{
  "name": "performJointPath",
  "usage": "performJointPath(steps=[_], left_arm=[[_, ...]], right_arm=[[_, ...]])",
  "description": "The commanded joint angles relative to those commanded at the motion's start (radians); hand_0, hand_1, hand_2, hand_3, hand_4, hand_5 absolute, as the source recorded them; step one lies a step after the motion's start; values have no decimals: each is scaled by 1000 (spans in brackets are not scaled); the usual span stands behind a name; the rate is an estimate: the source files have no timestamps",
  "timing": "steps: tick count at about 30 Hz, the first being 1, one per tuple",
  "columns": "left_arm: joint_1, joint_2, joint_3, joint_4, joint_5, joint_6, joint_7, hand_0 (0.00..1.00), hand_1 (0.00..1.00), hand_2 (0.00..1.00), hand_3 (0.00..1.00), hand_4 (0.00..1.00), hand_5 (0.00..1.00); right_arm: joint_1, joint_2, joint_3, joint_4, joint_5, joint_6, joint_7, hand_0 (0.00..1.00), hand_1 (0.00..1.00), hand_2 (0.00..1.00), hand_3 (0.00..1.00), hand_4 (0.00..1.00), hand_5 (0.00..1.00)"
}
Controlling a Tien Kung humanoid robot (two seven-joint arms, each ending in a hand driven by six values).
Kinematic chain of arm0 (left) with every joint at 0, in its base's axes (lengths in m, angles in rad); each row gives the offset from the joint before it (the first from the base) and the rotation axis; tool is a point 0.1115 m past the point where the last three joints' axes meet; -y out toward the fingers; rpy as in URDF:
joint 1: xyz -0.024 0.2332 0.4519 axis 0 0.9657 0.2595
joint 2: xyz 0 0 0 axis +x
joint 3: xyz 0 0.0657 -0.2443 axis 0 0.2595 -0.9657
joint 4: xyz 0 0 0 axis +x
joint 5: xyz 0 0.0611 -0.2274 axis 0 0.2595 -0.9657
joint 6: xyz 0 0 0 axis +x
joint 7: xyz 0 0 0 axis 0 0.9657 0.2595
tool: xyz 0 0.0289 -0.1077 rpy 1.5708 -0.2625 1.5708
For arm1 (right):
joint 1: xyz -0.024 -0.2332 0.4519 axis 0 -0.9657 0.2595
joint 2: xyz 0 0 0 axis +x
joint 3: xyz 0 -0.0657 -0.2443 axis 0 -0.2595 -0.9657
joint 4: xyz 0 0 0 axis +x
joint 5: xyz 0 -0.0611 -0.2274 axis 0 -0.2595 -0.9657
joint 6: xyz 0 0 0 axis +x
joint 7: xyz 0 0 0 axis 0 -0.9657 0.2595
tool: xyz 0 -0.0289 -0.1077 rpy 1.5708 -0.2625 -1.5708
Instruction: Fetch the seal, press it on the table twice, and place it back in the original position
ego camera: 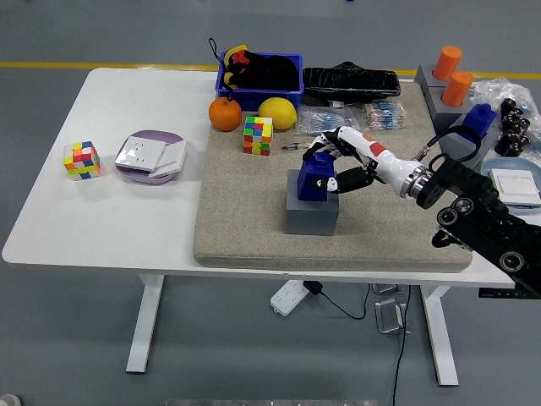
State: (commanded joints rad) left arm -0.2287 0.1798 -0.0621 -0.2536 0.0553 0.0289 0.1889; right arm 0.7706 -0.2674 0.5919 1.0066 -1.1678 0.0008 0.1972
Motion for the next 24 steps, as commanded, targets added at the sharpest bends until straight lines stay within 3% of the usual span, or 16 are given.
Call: performJointPath(steps=[24], left_arm=[[-1, 4, 5, -1, 1, -1, 1, 794, 743, 738, 762, 630, 444]], right_arm=[[7, -13, -24, 3, -25, 4, -5, 441, 342, 370, 340, 690, 2]])
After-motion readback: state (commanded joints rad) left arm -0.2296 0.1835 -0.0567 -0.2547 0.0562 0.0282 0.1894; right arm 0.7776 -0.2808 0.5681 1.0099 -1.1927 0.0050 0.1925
